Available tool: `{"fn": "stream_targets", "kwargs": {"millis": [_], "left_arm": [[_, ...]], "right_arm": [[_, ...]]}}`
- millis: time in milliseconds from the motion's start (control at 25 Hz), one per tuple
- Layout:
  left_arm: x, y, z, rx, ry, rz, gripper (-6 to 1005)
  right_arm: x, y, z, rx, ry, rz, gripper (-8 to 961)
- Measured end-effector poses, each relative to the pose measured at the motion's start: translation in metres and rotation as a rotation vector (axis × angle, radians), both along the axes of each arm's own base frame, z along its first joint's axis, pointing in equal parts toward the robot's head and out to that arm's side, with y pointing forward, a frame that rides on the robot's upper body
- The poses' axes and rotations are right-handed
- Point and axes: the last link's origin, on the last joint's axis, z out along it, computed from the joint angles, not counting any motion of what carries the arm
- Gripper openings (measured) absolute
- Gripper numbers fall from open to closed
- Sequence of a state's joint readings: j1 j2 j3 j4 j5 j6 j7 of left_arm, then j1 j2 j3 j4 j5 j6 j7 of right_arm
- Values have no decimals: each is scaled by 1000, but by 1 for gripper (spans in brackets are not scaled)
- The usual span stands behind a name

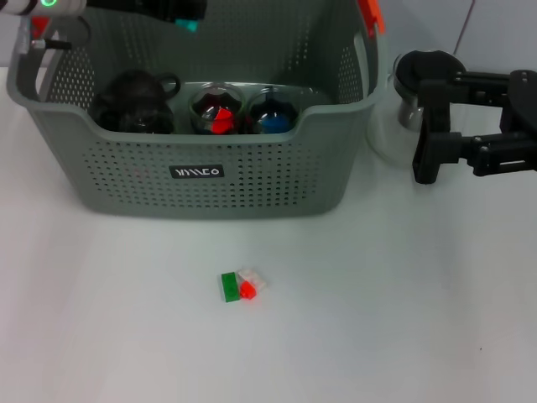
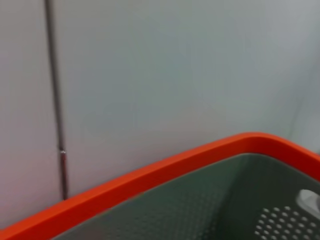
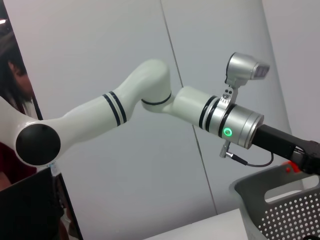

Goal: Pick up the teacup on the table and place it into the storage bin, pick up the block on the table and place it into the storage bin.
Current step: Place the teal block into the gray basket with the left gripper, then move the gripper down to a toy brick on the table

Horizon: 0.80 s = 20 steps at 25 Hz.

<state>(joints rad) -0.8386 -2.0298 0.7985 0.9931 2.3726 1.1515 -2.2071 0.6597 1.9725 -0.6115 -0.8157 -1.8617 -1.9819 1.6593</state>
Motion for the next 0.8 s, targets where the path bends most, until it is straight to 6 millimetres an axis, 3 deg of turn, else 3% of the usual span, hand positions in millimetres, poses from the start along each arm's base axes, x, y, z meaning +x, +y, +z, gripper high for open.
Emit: {"fn": "stream_targets", "kwargs": {"millis": [160, 320, 440, 680, 800], "left_arm": [[-1, 0, 3, 20, 8, -4, 495], [11, -12, 16, -9, 49, -63, 502], [28, -27, 29, -39, 77, -120, 708], [59, -73, 35, -194, 143, -231, 940], [65, -101, 27, -287, 182, -269, 946]], "right_arm": [[-1, 1, 1, 1, -1, 5, 927], [-2, 1, 2, 11, 5, 9, 928], [-3, 1, 4, 23, 22, 14, 928], [-2, 1, 9, 47, 56, 8, 927], [0, 1, 9, 51, 64, -2, 927]]}}
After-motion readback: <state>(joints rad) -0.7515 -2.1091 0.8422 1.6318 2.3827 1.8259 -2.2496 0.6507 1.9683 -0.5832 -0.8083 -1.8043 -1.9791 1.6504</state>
